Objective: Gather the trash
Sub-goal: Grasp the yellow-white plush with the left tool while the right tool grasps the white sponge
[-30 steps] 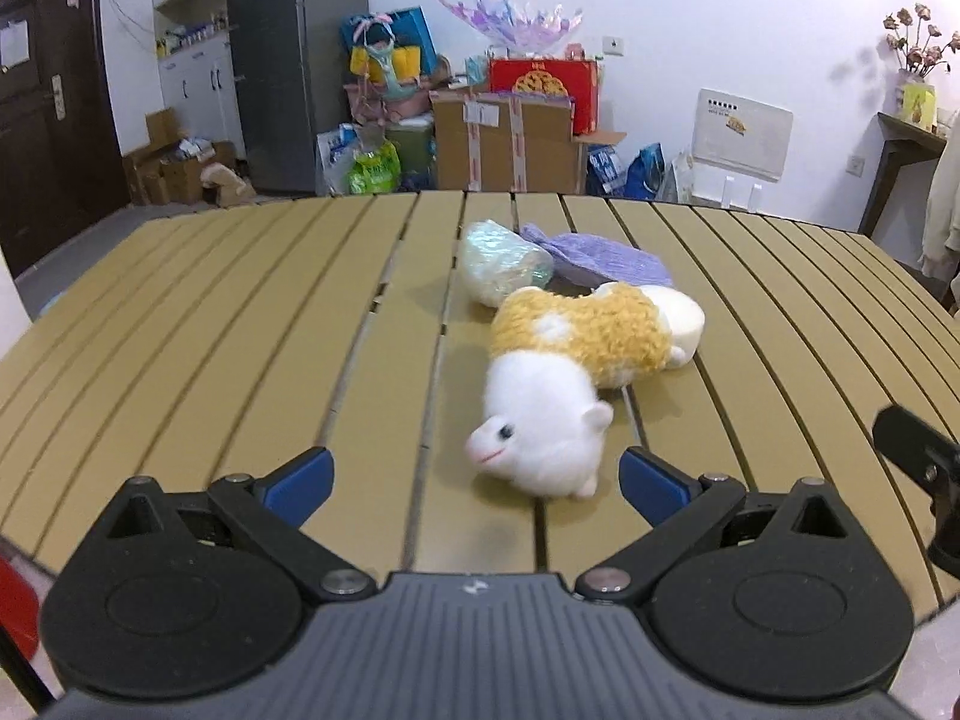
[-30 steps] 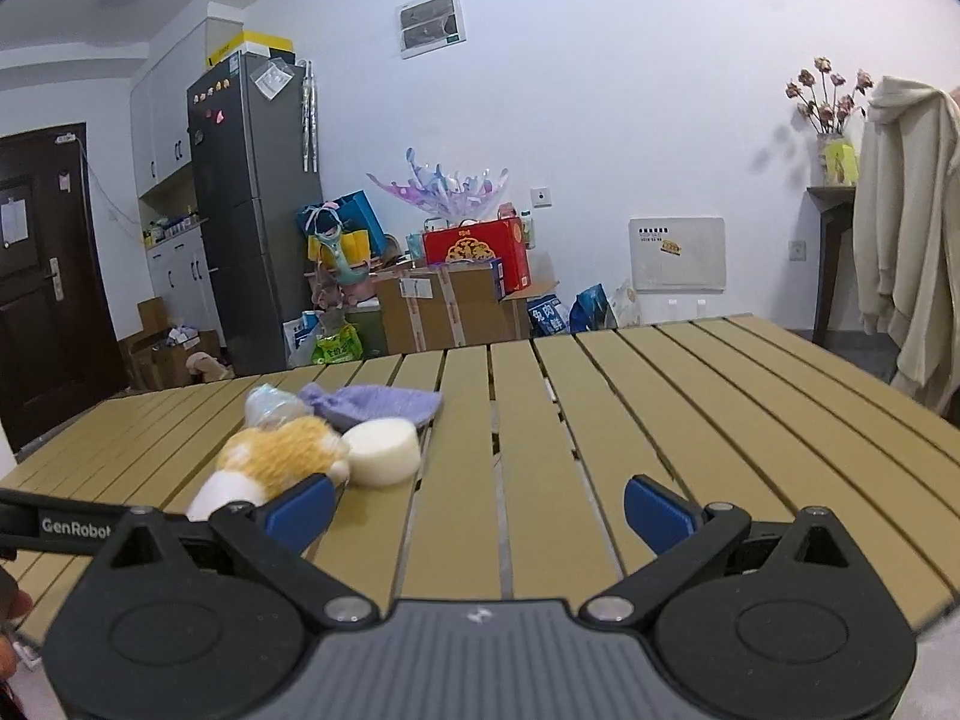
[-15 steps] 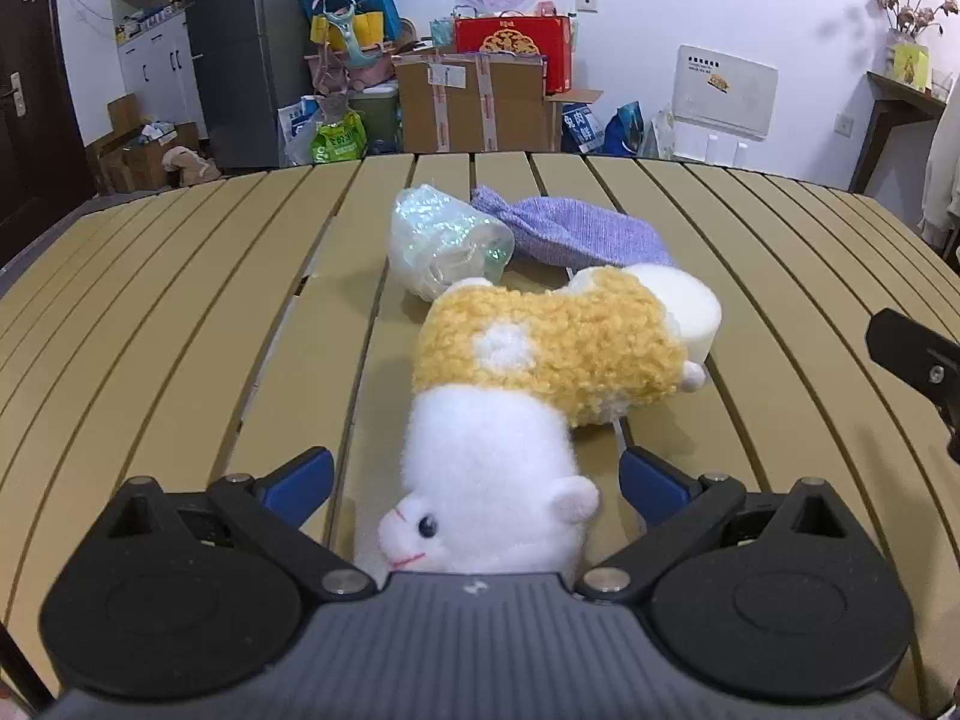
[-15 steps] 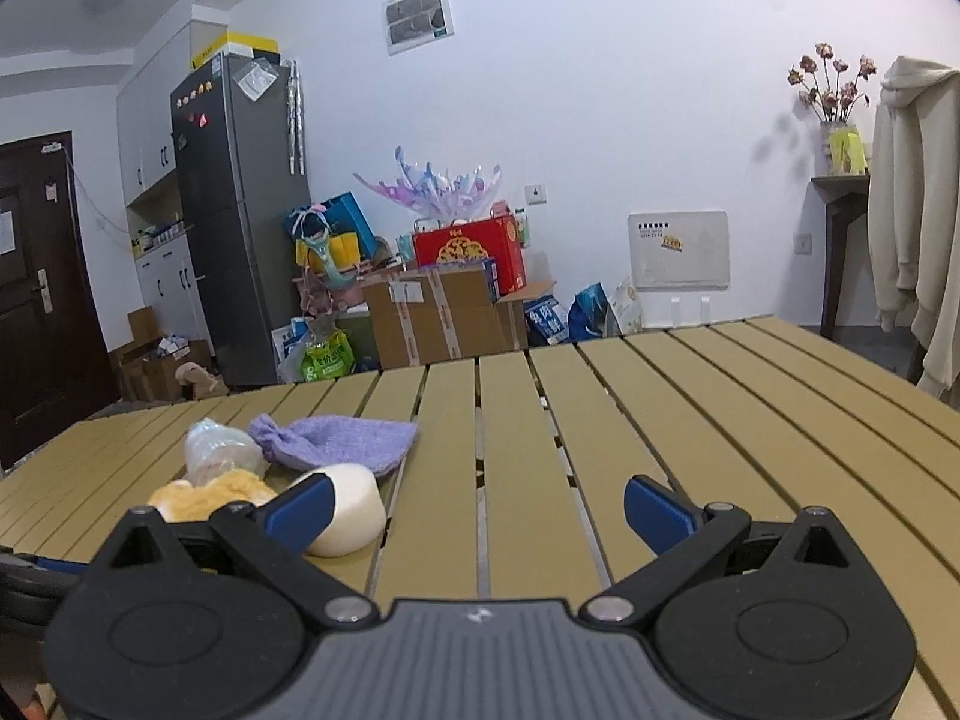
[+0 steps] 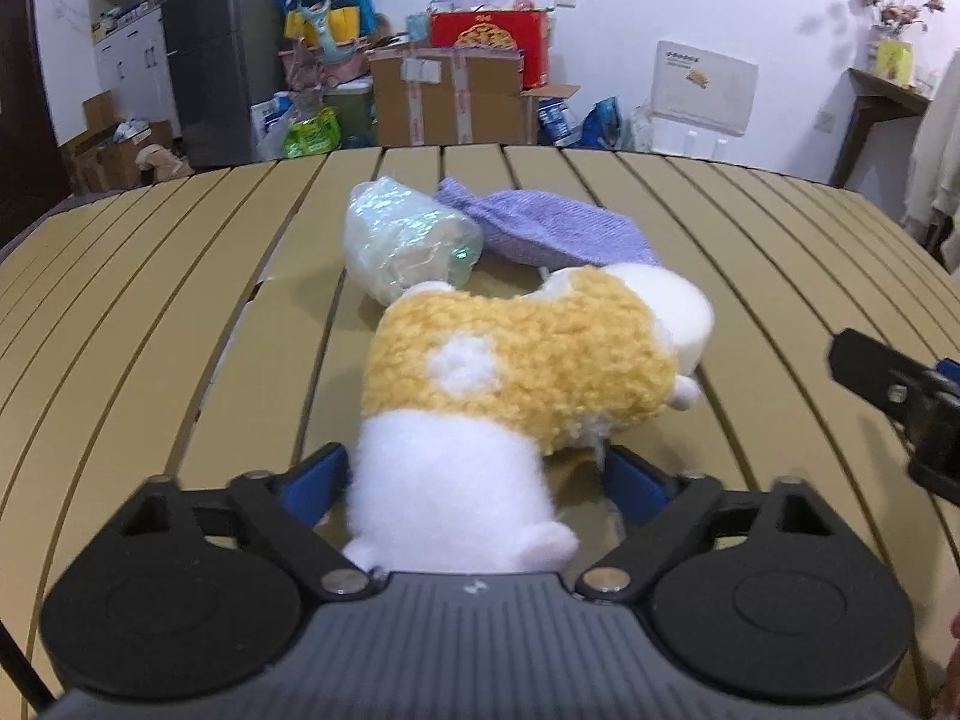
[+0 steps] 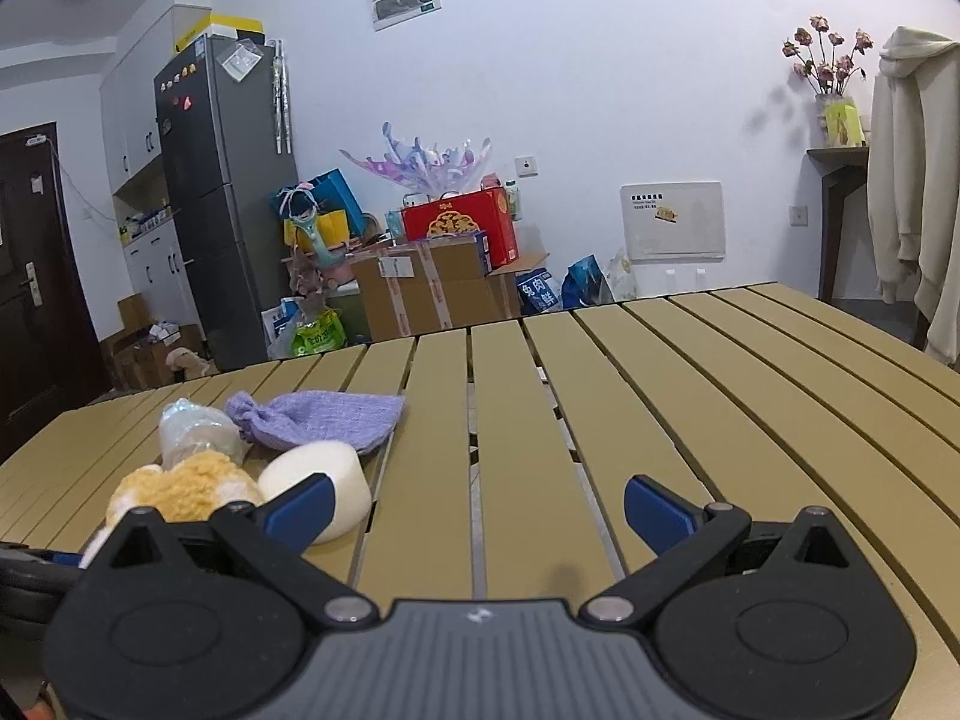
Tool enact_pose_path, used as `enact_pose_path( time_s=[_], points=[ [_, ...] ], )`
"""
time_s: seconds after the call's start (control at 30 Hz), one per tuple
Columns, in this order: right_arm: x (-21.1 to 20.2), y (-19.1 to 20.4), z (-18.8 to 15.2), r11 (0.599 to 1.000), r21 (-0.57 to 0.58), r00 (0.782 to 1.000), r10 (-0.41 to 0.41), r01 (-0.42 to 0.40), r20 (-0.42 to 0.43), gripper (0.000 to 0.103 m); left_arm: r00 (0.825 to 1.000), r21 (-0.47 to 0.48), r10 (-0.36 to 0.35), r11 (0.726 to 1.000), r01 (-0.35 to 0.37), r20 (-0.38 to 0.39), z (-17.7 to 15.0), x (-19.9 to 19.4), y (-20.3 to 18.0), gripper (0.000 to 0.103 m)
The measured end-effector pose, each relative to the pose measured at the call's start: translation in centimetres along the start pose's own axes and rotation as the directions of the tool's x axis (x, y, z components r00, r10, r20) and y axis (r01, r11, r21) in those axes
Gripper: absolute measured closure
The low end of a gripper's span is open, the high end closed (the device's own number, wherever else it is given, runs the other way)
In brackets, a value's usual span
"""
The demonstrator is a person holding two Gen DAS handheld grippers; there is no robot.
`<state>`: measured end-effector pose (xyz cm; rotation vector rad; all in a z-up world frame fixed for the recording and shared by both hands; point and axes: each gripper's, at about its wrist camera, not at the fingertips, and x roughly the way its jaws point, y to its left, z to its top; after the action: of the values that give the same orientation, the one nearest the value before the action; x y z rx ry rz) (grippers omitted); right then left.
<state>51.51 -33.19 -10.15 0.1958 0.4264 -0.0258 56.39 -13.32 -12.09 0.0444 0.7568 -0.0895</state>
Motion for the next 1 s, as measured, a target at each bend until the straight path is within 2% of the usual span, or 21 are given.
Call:
enact_pose_path(
  time_s=[0.03, 0.07, 0.2, 0.4, 0.53, 0.7, 0.9, 1.0],
  points=[
    [0.0, -0.1, 0.0, 1.000, 0.002, 1.000, 0.003, -0.003, -0.001, 0.000, 1.000, 0.011, -0.009, 1.000, 0.009, 0.012, 0.0, -0.3, -0.2, 0.036],
    [0.0, 0.0, 0.0, 1.000, 0.003, 1.000, 0.005, -0.005, -0.003, 0.000, 1.000, 0.024, 0.015, 1.000, -0.016, 0.024, 0.0, -0.7, -0.4, 0.051],
    [0.1, 0.1, -0.2, 1.000, 0.000, 1.000, 0.004, -0.004, -0.008, 0.000, 1.000, 0.023, 0.018, 1.000, -0.019, 0.023, -0.1, -0.9, -0.3, 0.053],
    [0.1, 0.3, -0.2, 1.000, 0.003, 1.000, 0.016, -0.016, -0.013, 0.000, 0.999, -0.033, 0.028, 0.999, -0.027, 0.021, 0.3, -1.4, 1.4, 0.054],
    [0.0, 0.9, -0.2, 0.999, 0.009, 0.999, 0.036, -0.036, -0.032, 0.000, 0.997, -0.067, 0.036, 0.997, -0.032, 0.063, 1.0, -3.5, 3.6, 0.054],
    [0.0, 3.3, -0.1, 0.997, -0.072, 1.000, 0.014, -0.015, -0.014, 0.000, 0.992, -0.104, 0.071, 0.993, -0.060, 0.102, 1.6, -5.4, 6.7, 0.054],
    [2.5, 7.0, 1.2, 0.991, -0.128, 0.999, 0.029, -0.034, -0.042, 0.000, 0.985, -0.148, 0.121, 0.984, -0.103, 0.122, 2.1, -6.4, 10.9, 0.054],
    [4.2, 8.9, 1.5, 0.974, -0.226, 0.998, -0.008, -0.005, -0.055, 0.002, 0.983, -0.170, 0.140, 0.978, -0.119, 0.119, 2.2, -6.4, 12.6, 0.054]
  ],
)
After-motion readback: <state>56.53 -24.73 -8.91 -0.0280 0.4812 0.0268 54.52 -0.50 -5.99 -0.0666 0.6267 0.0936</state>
